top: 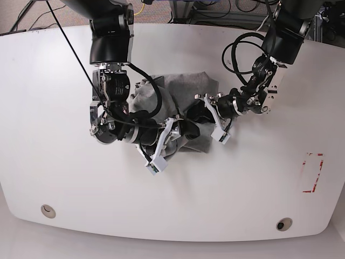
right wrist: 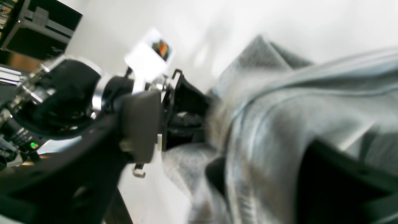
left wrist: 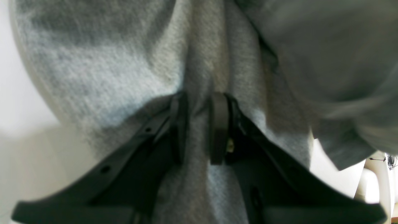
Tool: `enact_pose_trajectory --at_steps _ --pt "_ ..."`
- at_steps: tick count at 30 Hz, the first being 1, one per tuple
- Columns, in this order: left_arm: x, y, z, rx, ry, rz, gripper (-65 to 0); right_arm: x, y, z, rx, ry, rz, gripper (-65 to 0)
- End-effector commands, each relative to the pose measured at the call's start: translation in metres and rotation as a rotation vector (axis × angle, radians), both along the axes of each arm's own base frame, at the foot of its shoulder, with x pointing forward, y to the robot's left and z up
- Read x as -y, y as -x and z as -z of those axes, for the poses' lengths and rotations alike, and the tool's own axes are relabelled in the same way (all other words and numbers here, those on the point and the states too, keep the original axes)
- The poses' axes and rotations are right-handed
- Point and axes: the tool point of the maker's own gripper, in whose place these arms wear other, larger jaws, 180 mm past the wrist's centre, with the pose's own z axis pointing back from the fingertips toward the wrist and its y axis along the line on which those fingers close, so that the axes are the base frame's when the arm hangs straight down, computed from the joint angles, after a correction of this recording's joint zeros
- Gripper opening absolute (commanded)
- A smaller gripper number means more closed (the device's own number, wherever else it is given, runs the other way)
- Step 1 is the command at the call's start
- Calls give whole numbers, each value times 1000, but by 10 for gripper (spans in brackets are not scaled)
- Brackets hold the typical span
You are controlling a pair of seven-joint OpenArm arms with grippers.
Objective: Layout the t-shirt on the table in an organized manner, then fold the t-shirt properly
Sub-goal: 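Press the folded end onto the bundle with the right gripper beside the left gripper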
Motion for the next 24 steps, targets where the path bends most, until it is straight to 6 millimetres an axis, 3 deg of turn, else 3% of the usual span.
enact_pose_trajectory --at_steps 1,11,17,21,24 --pt "-12 22 27 -89 -135 52 -535 -8 -14 -28 80 -37 -11 -171" --pt "-12 22 27 -89 -133 53 -535 -41 -12 -49 131 -48 -103 -157" --pt "-12 22 27 -86 -134 55 -535 -43 -19 -59 158 -59 -95 -157" --pt "-12 22 27 -87 -133 54 -535 -65 -18 -73 161 -113 -104 -157" --pt "-13 20 26 -87 -129 49 -535 -71 -18 -77 157 -125 -103 -157"
